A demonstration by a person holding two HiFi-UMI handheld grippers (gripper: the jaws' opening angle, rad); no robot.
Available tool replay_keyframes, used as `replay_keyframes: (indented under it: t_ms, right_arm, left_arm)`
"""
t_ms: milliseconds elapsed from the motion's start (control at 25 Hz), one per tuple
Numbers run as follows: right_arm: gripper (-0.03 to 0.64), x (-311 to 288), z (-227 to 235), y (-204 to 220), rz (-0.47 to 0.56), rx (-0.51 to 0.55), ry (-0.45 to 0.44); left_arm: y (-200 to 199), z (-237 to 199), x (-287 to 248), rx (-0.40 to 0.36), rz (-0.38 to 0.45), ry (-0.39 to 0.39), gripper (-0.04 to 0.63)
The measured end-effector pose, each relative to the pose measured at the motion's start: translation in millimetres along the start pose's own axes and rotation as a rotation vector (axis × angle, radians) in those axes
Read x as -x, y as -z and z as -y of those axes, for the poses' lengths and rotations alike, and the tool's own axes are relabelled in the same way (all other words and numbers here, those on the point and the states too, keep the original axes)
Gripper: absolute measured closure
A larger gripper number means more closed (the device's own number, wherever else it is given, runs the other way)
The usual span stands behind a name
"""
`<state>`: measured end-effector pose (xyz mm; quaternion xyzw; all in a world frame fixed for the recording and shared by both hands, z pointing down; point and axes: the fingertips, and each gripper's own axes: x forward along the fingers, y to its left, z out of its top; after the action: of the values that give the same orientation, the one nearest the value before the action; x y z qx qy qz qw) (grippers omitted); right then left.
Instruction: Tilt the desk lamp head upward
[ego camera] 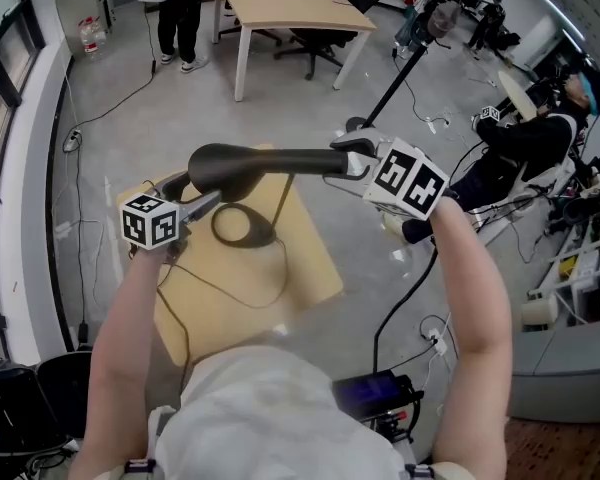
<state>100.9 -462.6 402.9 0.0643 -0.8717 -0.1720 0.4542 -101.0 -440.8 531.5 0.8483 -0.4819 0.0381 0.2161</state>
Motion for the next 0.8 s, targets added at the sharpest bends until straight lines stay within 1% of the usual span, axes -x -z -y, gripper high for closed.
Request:
replay_keyframes:
  t_ms: [120,320,480,600,800]
  right_arm:
    - [0.383,0.1,-3.7,5.6,0.01,-0.02,0.0]
    - [0.383,-3.2,-7.3,12.0,0.015,-0.043,-0.007]
    - [0.385,-7.2,-8.9,15.2,0.029,-0.058,-0.009]
    - [0.385,-12.1,-9.3,16.0,0.039,-0.065,-0.005]
    - [0.385,-21.1,-9.7,21.1,0.047,-0.082,-0.005]
  left_arm:
    - [-13.0,1.1,6.4,-0.036,0.014,-0.021,0.221]
    - [-30.9,1.0,15.9,-0.121,0.01,-0.058,0.221]
    - [-43.3,1.0,22.4,-0.171,0.017,-0.089,0.221]
    - [-53.7,-0.1,27.8,-0.195,0.036,-0.111,0.221]
    - [-78.9,0.9,34.8,-0.21,0.095,-0.136,0.232]
